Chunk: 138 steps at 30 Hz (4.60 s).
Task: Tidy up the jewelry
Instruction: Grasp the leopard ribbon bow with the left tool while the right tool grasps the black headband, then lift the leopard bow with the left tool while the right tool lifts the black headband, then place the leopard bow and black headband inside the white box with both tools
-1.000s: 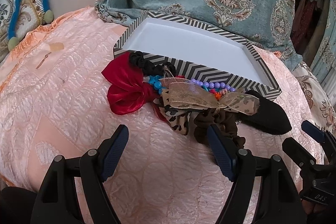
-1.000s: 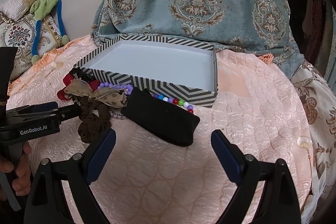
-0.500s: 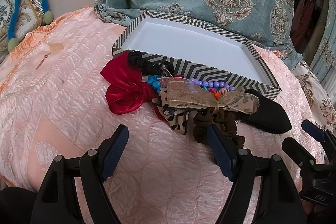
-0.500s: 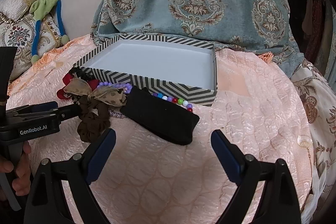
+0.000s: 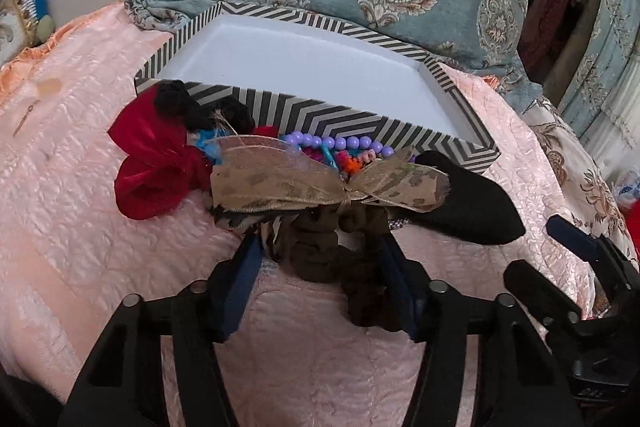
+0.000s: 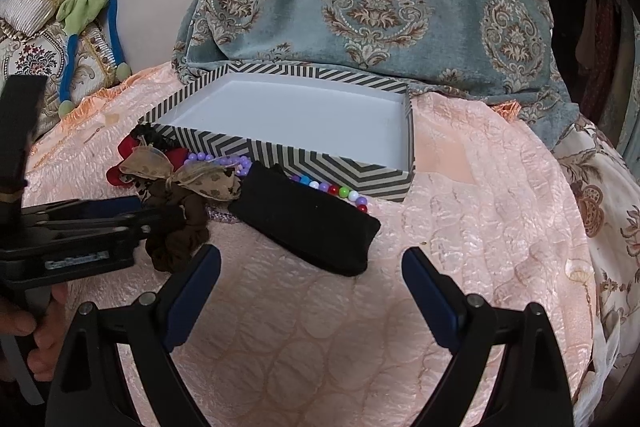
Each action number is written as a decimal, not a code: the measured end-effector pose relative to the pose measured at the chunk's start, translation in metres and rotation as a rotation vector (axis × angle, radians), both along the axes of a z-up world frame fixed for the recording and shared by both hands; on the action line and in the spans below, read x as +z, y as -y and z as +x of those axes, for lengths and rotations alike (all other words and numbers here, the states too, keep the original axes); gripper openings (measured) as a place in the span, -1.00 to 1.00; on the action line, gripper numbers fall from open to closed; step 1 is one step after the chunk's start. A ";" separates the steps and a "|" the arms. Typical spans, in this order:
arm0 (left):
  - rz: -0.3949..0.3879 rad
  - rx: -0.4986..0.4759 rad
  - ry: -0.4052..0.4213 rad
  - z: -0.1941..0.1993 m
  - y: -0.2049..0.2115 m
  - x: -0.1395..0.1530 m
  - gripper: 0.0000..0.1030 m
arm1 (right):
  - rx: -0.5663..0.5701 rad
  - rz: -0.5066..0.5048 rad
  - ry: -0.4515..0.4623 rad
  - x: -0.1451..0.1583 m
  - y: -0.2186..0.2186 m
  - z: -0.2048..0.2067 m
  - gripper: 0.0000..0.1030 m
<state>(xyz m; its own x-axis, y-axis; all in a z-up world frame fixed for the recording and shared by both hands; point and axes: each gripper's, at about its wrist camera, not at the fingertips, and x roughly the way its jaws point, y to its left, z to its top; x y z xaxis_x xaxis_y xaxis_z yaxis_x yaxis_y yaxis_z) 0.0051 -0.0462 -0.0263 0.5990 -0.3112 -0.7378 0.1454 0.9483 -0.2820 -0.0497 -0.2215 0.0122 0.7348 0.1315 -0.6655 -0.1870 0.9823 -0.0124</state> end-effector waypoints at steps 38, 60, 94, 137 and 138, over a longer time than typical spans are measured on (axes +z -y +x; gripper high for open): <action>0.047 0.078 0.049 -0.018 -0.024 0.011 -1.00 | 0.017 0.244 -0.052 -0.002 0.035 0.036 -0.65; -0.005 0.029 0.189 -0.062 -0.017 0.032 -1.00 | -0.019 0.233 0.017 0.013 0.030 0.016 -0.67; 0.053 0.070 0.149 -0.062 -0.018 0.019 -1.00 | -0.055 0.164 -0.014 0.004 0.031 0.018 -0.67; 0.003 0.087 0.237 -0.029 -0.033 0.090 -1.00 | -0.046 0.201 0.071 0.040 0.038 0.037 -0.66; 0.000 0.085 0.245 -0.021 -0.033 0.097 -1.00 | -0.043 0.206 0.079 0.046 0.037 0.046 -0.66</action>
<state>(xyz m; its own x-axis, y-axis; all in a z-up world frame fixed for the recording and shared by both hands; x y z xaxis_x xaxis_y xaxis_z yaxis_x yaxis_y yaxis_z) -0.0163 -0.0131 0.0702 0.7840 -0.2519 -0.5674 0.1290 0.9601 -0.2481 -0.0035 -0.2589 0.0587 0.7917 0.2265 -0.5675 -0.1516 0.9725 0.1766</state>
